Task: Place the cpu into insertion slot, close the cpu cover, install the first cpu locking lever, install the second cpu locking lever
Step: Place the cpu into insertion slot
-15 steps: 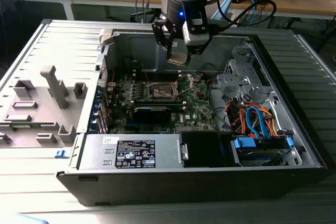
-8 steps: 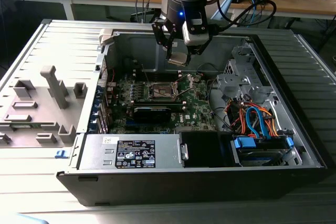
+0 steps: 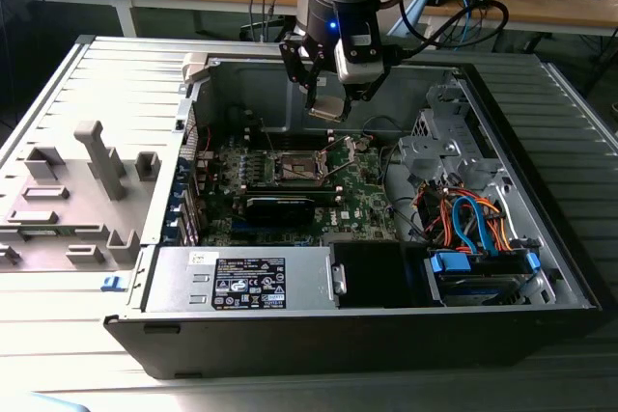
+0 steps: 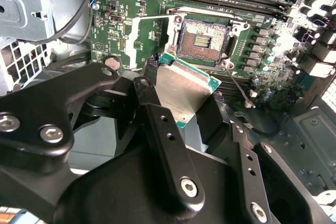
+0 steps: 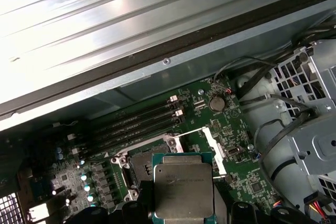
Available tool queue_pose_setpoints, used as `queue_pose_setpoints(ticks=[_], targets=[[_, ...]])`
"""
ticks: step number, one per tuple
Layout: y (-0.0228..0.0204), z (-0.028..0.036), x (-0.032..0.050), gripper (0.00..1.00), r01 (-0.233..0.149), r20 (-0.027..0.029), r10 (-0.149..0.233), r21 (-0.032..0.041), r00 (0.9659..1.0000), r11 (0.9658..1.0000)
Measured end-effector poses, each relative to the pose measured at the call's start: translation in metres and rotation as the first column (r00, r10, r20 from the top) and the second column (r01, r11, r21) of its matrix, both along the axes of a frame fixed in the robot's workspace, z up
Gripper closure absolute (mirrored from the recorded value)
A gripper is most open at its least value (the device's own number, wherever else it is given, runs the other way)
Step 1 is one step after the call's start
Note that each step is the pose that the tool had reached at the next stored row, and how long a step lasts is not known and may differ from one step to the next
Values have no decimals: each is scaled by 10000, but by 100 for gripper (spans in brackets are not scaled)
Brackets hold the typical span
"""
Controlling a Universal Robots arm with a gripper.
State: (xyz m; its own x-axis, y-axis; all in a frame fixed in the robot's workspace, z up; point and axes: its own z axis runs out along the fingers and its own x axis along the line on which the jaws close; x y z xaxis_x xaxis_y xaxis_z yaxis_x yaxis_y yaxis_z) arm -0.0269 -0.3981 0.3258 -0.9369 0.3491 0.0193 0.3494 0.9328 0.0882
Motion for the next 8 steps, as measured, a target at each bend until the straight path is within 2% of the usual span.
queue_pose_setpoints(ticks=[8], targets=[[0,0,0,45,125,0,-125,1,9999,9999]])
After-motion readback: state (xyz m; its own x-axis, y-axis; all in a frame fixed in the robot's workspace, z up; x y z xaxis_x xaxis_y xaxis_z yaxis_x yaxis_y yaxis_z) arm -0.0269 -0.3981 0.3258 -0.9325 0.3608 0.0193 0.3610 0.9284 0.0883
